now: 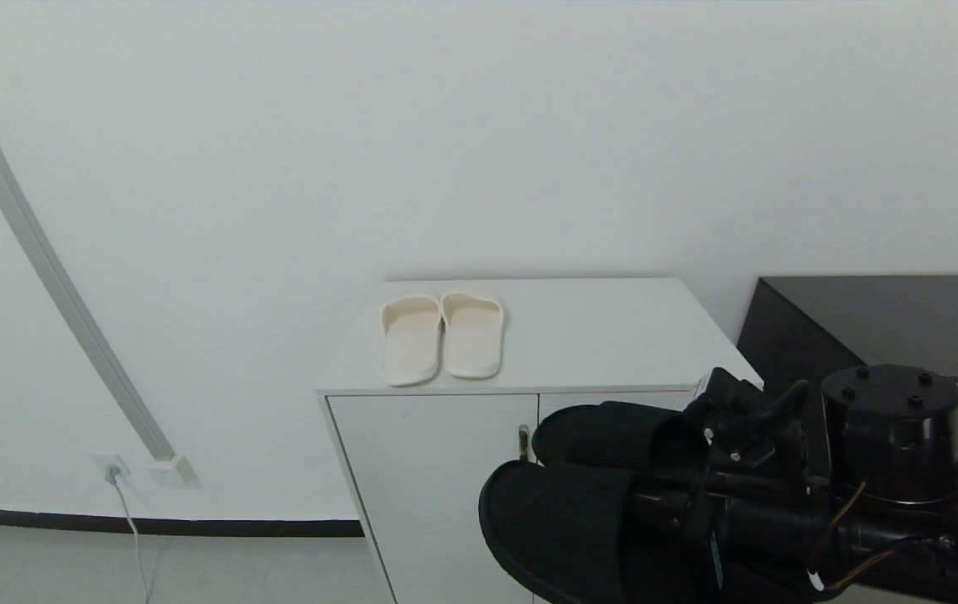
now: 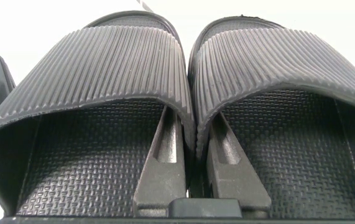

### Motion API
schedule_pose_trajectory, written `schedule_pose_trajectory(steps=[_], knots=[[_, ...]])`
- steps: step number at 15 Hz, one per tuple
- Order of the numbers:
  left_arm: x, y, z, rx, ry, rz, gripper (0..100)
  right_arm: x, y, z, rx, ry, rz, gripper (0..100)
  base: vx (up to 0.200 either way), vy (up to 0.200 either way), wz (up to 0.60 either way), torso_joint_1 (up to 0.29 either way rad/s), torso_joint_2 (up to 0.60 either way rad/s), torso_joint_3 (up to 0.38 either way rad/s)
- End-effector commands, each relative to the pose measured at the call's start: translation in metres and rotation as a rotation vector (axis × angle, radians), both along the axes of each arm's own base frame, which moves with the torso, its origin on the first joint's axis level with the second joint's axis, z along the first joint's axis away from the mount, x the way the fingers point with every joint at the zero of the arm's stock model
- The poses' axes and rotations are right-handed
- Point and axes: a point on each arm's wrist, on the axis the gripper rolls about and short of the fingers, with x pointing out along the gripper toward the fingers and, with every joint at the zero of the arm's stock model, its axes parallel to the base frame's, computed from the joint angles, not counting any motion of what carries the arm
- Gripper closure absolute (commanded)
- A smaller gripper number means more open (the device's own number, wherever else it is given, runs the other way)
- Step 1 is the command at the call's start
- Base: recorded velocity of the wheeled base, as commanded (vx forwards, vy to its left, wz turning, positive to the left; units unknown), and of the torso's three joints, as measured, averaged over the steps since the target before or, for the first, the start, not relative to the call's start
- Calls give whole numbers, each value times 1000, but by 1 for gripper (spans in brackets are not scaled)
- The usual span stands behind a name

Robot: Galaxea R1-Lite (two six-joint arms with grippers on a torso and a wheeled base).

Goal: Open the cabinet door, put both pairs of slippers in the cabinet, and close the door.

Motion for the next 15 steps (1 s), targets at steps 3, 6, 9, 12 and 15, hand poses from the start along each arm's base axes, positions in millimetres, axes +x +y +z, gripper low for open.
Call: schedule_pose_trajectory(steps=[3, 6, 9, 12, 15], knots=[[0, 0, 0, 3, 1, 0, 0, 0, 0, -2, -4, 4, 1, 100, 0, 0, 0, -222, 533, 307], [0, 0, 0, 3, 1, 0, 0, -1, 0, -3, -9, 3, 5, 100, 0, 0, 0, -225, 553, 326], [0, 0, 0, 3, 1, 0, 0, -1, 0, -3, -9, 3, 3, 100, 0, 0, 0, -216, 538, 317], [0, 0, 0, 3, 1, -2, 0, -1, -1, -3, -8, 5, 2, 100, 0, 0, 0, -193, 505, 315], [0, 0, 0, 3, 1, -2, 0, -1, -1, -2, -6, 2, 2, 100, 0, 0, 0, -175, 494, 318]])
